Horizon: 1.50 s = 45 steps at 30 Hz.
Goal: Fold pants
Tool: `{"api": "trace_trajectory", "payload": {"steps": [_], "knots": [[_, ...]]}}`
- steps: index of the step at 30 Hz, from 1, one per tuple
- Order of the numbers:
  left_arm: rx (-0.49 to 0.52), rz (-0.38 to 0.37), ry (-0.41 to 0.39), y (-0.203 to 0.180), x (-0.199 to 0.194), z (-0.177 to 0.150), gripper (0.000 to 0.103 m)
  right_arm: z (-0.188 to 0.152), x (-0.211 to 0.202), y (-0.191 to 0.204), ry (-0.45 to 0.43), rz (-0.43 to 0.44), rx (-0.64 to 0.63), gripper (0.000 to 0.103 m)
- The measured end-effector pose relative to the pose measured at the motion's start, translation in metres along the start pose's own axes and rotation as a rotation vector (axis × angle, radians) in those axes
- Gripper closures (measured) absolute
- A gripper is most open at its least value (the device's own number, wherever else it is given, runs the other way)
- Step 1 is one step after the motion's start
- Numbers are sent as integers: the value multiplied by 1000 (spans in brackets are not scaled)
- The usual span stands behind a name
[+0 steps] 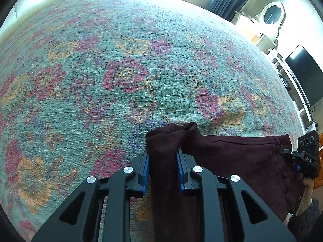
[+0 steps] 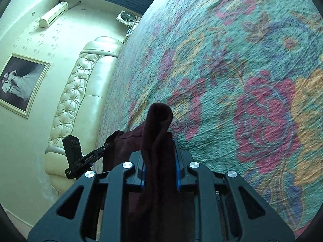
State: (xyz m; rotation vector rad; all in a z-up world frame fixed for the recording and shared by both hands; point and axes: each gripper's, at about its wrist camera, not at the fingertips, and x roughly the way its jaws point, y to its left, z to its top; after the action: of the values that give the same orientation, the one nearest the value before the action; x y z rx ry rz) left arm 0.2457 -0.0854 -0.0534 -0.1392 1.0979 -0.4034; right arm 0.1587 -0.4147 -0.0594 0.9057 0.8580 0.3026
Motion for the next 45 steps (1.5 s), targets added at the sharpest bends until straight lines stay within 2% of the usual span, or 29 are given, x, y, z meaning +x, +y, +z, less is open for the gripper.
{"api": "trace_trajectory", "payload": {"steps": [12,14,15,16,17,19,22,24,29,32,35,42,45], "knots": [[-16,-33,0,6,1,-2,74,-5,-9,-9,-11,20,15,80],[-13,-41,10,7,2,-3,68,-6,-12,-12,-14,24,24,78],[-17,-47,14,9,2,-2,61,-8,-14,-13,-16,30,35,76],[-26,-63,16,11,2,-3,50,-9,-17,-13,-21,33,45,72],[-40,-86,15,13,-1,-4,44,-10,-21,-13,-30,34,55,70],[-61,-116,5,18,-8,-8,32,-13,-32,-12,-52,37,66,55],[-90,-175,11,26,-22,-25,23,-24,-58,-9,-85,13,56,38],[-105,-207,31,32,-30,-42,22,-36,-76,-9,-99,-11,57,31],[-158,-262,58,46,-52,-96,22,-72,-107,-16,-91,-43,101,27],[-188,-291,68,47,-65,-123,20,-93,-111,-18,-79,-12,139,26],[-235,-355,100,44,-72,-144,18,-103,-101,-17,-62,39,172,24],[-272,-426,134,25,-64,-146,17,-105,-63,8,-23,-24,115,16],[-290,-434,136,21,-61,-148,19,-107,-52,18,-1,-44,88,16]]}}
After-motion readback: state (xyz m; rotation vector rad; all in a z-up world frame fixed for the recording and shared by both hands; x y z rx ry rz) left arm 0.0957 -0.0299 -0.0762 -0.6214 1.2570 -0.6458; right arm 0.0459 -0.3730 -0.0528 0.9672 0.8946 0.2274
